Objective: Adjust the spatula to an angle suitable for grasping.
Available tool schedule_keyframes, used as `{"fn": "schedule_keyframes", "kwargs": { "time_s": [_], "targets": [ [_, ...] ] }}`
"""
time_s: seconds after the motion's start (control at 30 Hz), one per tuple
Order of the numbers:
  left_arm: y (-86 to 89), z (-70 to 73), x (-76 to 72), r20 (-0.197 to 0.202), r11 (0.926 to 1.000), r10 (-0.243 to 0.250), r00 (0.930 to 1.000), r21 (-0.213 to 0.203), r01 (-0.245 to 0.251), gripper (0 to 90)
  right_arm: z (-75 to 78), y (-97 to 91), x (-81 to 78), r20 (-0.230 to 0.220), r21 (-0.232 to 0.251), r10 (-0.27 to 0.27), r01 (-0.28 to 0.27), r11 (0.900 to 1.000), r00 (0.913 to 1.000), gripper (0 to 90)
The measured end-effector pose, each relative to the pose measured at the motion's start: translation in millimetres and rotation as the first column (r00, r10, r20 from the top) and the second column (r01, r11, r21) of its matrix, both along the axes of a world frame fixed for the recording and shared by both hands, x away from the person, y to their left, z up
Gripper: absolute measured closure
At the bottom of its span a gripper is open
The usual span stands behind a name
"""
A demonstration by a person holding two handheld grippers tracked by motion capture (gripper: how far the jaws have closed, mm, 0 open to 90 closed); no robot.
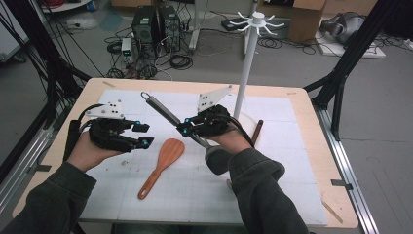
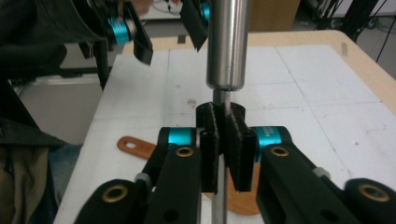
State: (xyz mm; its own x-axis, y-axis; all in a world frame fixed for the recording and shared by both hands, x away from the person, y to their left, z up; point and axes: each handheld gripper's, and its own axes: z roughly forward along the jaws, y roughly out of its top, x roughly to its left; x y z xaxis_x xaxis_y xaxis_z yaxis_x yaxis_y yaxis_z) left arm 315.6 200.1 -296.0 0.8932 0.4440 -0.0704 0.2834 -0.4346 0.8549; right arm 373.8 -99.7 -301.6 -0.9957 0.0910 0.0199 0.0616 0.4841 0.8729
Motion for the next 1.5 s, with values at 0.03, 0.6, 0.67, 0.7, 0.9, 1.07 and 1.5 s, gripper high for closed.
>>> {"fn": "schedule_keyframes", "kwargs": {
  "time_s": [0.03, 0.6, 0.67, 0.7, 0.9, 1.07, 1.5],
  "targets": [
    [-0.1, -0.1, -0.1, -0.001, 1.0000, -0.001, 1.0000, 0.000, 0.001, 48.2, 1.8, -1.5, -0.3, 0.000, 0.010, -0.006, 0.006, 0.9999, 1.0000, 86.9],
    [3.0, -9.2, -0.8, -0.005, 1.0000, -0.002, 1.0000, 0.008, 0.002, 47.2, 26.6, -31.6, -5.6, 0.023, 0.100, -0.098, 0.095, 0.9904, 0.9949, 87.5],
    [4.1, -11.8, -1.2, -0.008, 1.0000, 0.000, 1.0000, 0.008, 0.000, 46.5, 28.2, -34.6, -6.6, 0.018, 0.107, -0.109, 0.107, 0.9886, 0.9939, 87.5],
    [4.6, -12.9, -1.4, -0.009, 1.0000, 0.002, 1.0000, 0.009, -0.002, 46.1, 28.8, -35.8, -6.4, 0.026, 0.112, -0.113, 0.110, 0.9876, 0.9932, 87.5],
    [6.7, -18.5, -3.4, -0.011, 1.0000, 0.008, 0.9999, 0.001, -0.008, 44.8, 32.4, -43.2, -7.6, 0.019, 0.133, -0.144, 0.141, 0.9810, 0.9893, 87.5],
    [8.9, -24.1, -5.1, -0.014, 0.9999, 0.011, 0.9998, -0.011, -0.012, 43.2, 35.5, -51.0, -7.3, 0.012, 0.163, -0.177, 0.173, 0.9715, 0.9842, 87.5],
    [8.4, -38.8, -10.9, -0.025, 0.9996, 0.012, 0.9996, -0.023, -0.013, 38.8, 44.8, -70.8, -4.6, -0.009, 0.204, -0.262, 0.259, 0.9442, 0.9649, 87.6]
  ]
}}
